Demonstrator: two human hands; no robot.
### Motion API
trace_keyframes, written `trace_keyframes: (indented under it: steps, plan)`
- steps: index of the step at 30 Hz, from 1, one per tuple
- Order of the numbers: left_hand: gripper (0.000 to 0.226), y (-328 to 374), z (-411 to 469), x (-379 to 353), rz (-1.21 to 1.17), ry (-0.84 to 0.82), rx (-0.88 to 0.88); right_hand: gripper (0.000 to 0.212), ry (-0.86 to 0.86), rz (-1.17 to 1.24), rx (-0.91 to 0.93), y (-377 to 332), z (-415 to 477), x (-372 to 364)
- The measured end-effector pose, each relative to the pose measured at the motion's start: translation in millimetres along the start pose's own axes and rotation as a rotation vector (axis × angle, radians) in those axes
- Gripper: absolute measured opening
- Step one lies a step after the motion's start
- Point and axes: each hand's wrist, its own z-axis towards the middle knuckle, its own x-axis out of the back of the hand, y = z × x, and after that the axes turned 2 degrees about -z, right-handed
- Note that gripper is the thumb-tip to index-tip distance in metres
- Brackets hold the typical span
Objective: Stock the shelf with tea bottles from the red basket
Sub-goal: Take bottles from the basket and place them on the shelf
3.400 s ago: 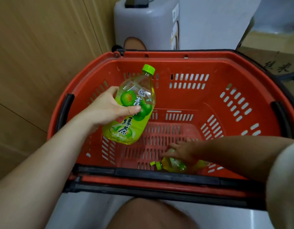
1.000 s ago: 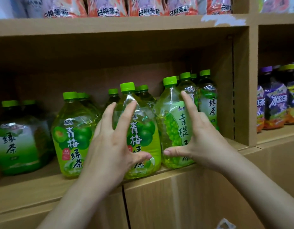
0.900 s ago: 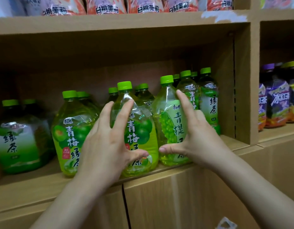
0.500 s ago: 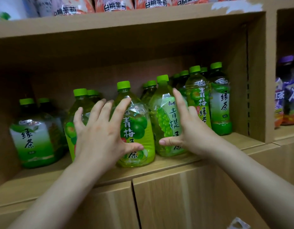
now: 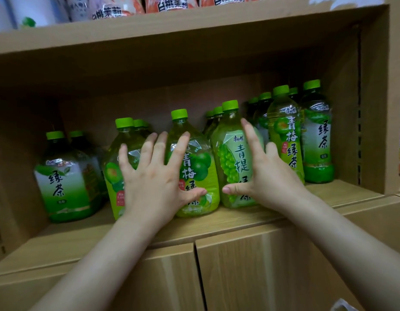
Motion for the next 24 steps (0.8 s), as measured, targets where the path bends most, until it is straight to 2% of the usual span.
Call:
trace_keyframes:
  steps: [3, 6, 8, 9, 11, 13, 15, 20, 24]
  plan:
    - [0.110, 2, -2, 3, -0.021, -0.017, -0.008, 0.126, 0.016, -0.080, -0.011, -3, -8, 0]
    - [0.107, -18, -13, 14, -0.147, 0.078, -0.012, 0.117, 0.053, -0.179, 0.064, -9, -21, -2]
    - [0.110, -41, -21, 23, -0.315, 0.157, 0.113, 0.116, 0.055, -0.181, 0.096, -14, -27, -4]
    - [0.113, -50, -24, 29, -0.419, 0.139, 0.223, 0.117, 0.046, -0.175, 0.097, -16, -29, -6]
    - [0.121, -62, -29, 32, -0.640, 0.041, 0.436, 0.118, 0.016, -0.158, 0.086, -22, -29, -12]
    - [0.127, -55, -32, 26, -0.761, -0.063, 0.530, 0.114, 0.006, -0.157, 0.075, -28, -27, -17]
    - [0.131, -39, -33, 13, -0.765, -0.082, 0.536, 0.109, 0.025, -0.189, 0.064, -31, -27, -20]
    - [0.132, -17, -28, -5, -0.685, 0.015, 0.597, 0.098, 0.066, -0.253, 0.086, -24, -32, -21]
    - [0.131, -15, -29, -3, -0.655, -0.012, 0.605, 0.097, 0.071, -0.144, 0.139, -11, -37, -15]
